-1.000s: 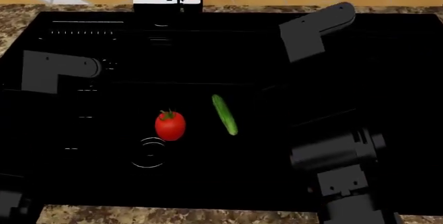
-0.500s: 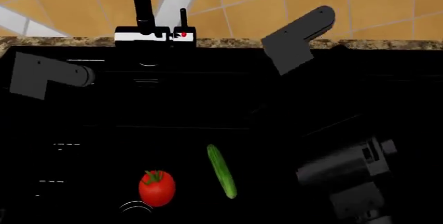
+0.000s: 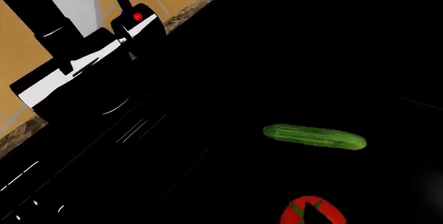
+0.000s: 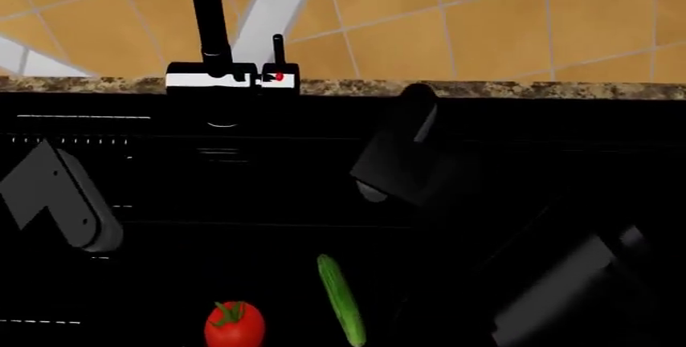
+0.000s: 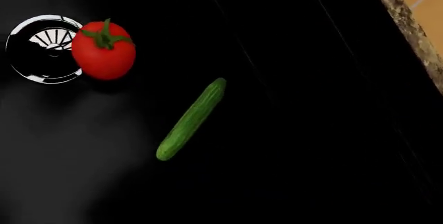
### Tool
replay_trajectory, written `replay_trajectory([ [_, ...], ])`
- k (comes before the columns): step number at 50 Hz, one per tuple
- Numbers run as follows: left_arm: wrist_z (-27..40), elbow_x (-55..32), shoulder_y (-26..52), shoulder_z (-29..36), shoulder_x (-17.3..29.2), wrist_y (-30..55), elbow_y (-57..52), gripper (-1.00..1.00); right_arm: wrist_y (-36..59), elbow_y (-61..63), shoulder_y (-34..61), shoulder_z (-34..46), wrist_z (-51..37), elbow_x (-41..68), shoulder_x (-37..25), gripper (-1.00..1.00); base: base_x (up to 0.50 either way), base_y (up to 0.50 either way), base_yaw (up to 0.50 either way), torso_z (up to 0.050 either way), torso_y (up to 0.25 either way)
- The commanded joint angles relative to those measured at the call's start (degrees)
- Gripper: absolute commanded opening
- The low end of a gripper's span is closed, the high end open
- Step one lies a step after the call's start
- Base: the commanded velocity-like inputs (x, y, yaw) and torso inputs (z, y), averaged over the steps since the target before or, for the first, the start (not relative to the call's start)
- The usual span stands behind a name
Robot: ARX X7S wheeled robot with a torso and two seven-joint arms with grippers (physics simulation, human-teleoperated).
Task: Pick the vegetables from the sink and place them on the cutting board.
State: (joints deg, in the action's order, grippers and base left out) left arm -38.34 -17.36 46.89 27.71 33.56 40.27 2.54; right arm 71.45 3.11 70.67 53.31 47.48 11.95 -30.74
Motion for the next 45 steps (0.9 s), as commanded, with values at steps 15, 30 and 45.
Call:
replay_trajectory([
  [15, -3.96, 1.23, 4.53, 2.03, 1.74, -2.47, 2.29, 1.00, 7.65, 7.27, 9.21, 9.56, 8.64, 0.90, -2.19, 1.00, 0.14, 0.00, 0.00, 0.000, 0.000],
  [30, -10.63, 3.28, 5.57, 9.96, 6.60, 1.41, -7.80, 1.00, 13.53, 14.09, 12.94, 15.02, 12.44, 3.46, -2.74, 1.00, 0.00, 0.00, 0.00, -0.004, -0.159],
  [45, -16.30, 8.78, 13.56, 19.52, 0.36, 0.61, -2.84, 1.00, 14.36, 10.17, 14.71, 11.52, 11.98, 4.28, 1.80, 1.00, 0.00, 0.00, 0.00, -0.003, -0.095],
])
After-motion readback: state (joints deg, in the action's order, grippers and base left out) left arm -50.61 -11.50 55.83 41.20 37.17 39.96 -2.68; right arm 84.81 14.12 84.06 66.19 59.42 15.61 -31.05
